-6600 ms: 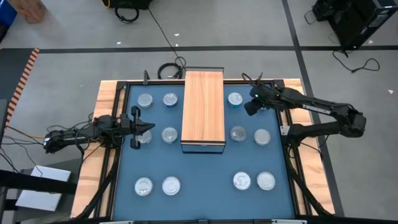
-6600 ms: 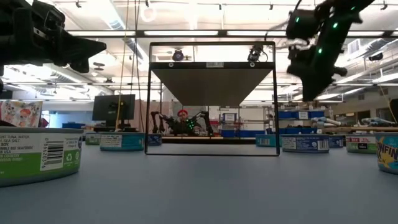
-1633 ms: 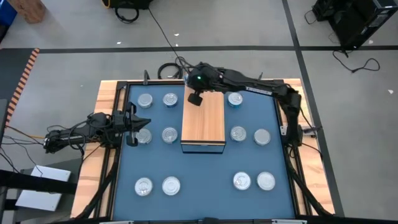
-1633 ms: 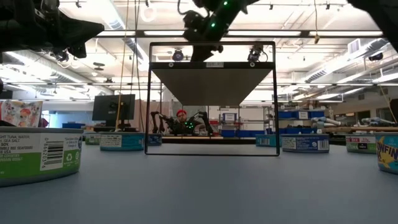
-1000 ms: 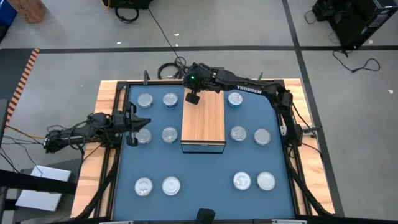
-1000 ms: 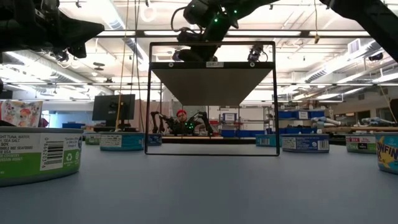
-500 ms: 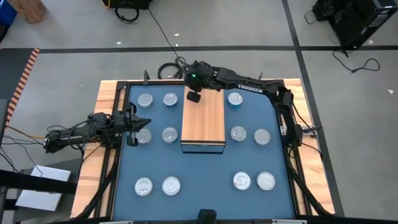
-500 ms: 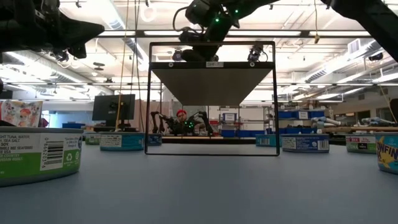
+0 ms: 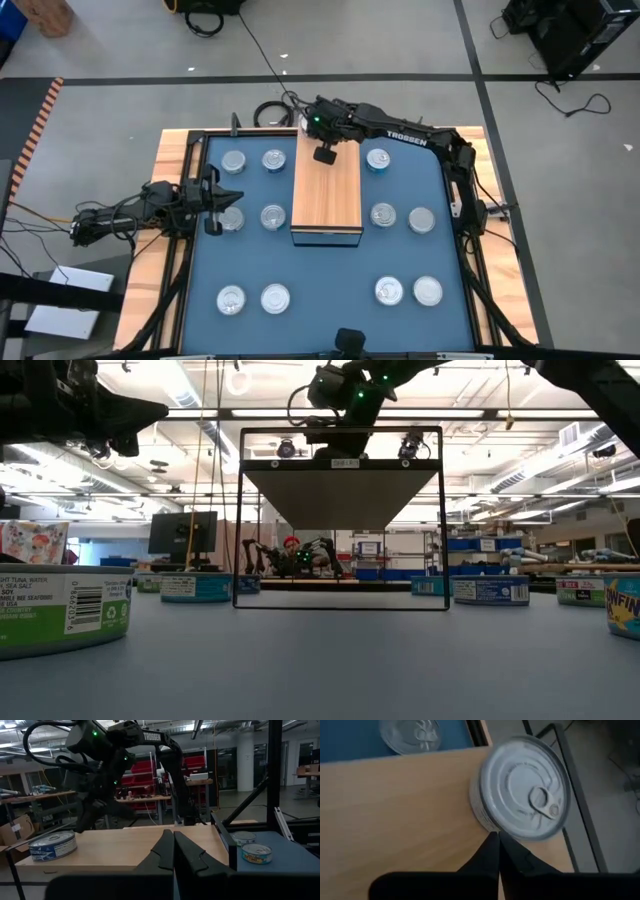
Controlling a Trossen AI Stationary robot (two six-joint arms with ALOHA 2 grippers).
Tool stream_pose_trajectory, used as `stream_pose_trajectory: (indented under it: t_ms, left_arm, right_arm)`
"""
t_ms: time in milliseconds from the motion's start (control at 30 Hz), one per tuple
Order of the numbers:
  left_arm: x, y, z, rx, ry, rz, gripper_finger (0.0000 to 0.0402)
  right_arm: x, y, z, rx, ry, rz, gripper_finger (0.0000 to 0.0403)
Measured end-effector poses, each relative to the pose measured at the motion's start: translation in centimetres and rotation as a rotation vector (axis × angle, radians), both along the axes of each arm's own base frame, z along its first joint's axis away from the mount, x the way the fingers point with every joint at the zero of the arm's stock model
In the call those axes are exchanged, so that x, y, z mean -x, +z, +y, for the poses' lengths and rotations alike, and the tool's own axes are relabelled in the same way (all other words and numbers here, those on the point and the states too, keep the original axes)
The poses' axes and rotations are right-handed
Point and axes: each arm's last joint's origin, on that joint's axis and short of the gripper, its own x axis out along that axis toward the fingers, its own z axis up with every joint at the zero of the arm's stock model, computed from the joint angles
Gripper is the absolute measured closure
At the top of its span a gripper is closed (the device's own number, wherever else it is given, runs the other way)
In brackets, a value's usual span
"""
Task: Stack canned seafood by type on shelf
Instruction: Put the blue tuna can on the shelf
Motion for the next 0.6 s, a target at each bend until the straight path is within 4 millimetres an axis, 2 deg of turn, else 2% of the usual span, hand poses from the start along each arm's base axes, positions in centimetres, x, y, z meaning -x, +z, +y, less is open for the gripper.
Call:
stream_pose_trajectory:
  t_ms: [333, 600]
  left_arm:
    - [0.0, 0.0, 0.0, 0.000, 0.000, 0.000, 0.0400]
    - [0.0, 0.0, 0.0, 0.000, 0.001, 0.000, 0.0400]
  right_arm:
    - [0.1, -1.1, -1.2, -0.010, -0.014, 0.012, 0.0399]
    - [-0.2, -1.0, -1.2, -0.009, 0.000, -0.024, 0.0396]
